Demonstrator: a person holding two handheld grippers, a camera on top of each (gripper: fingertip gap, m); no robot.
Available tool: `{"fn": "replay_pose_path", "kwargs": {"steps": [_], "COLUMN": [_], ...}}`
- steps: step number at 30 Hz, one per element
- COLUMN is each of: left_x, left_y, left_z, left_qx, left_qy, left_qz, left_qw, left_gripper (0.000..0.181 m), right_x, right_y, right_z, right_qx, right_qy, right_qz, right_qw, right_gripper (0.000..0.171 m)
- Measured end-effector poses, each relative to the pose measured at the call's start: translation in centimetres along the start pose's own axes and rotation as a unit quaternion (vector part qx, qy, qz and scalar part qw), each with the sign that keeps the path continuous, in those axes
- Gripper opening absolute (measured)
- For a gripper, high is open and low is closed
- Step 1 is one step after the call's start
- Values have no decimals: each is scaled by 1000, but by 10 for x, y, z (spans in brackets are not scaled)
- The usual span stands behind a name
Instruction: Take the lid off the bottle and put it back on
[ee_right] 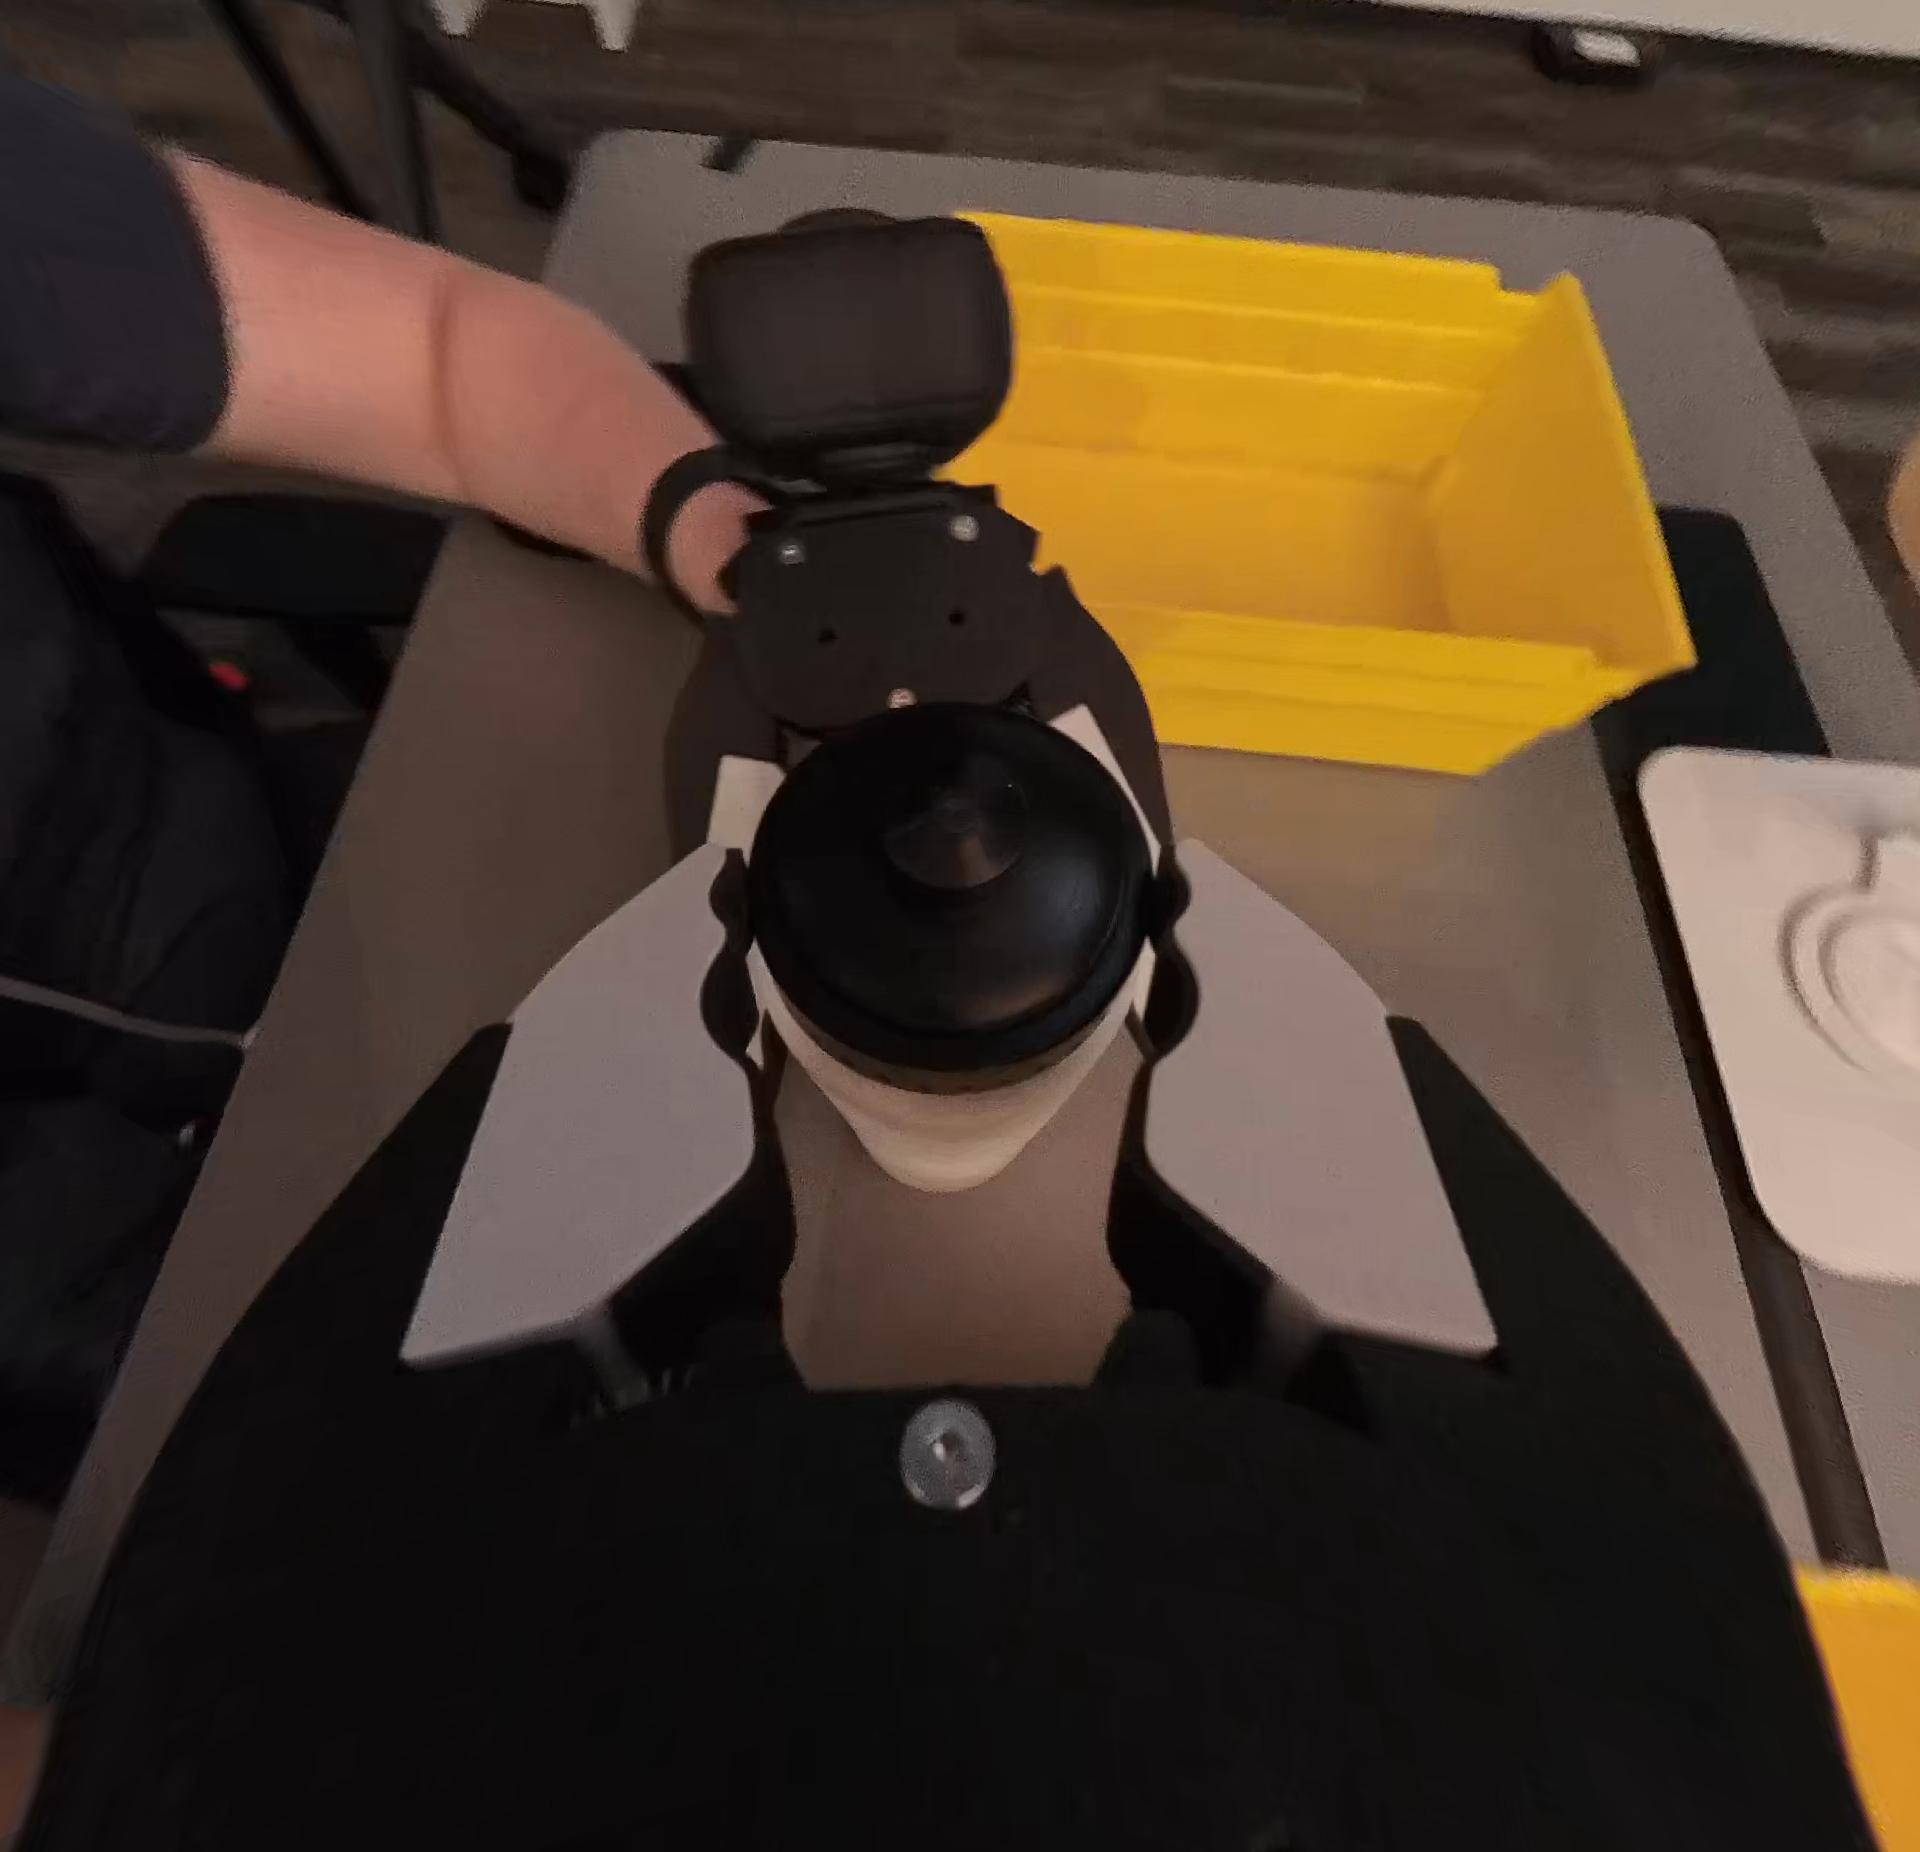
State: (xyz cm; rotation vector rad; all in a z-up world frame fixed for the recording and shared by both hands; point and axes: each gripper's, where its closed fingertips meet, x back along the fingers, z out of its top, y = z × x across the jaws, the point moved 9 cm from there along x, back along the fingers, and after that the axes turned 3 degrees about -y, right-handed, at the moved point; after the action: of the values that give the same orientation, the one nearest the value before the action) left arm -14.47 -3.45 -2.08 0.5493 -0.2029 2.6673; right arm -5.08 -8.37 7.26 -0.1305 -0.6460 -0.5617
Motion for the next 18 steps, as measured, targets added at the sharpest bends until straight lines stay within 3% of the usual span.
{"fn": "replay_pose_path", "kwargs": {"steps": [2,5,9,14,18], "left_x": [-3,-5,0,5,4], "left_y": [13,14,-4,-16,-11], "left_z": [2,3,0,-3,-2], "left_qx": [-34,-18,18,47,33], "left_qy": [7,-1,-6,-9,-16], "left_qz": [-41,-32,42,77,59], "left_qw": [999,999,999,996,998], "left_gripper": [99,99,99,99,99], "right_x": [5,4,-3,-17,-17], "right_y": [-8,-4,7,6,0], "right_z": [-7,-11,-7,7,10], "right_qx": [59,36,-25,-79,-79], "right_qy": [45,65,42,-37,-62], "right_qz": [82,120,42,-121,-128], "right_qw": [994,990,998,989,987], "right_gripper": [75,75,85,78,78]}}
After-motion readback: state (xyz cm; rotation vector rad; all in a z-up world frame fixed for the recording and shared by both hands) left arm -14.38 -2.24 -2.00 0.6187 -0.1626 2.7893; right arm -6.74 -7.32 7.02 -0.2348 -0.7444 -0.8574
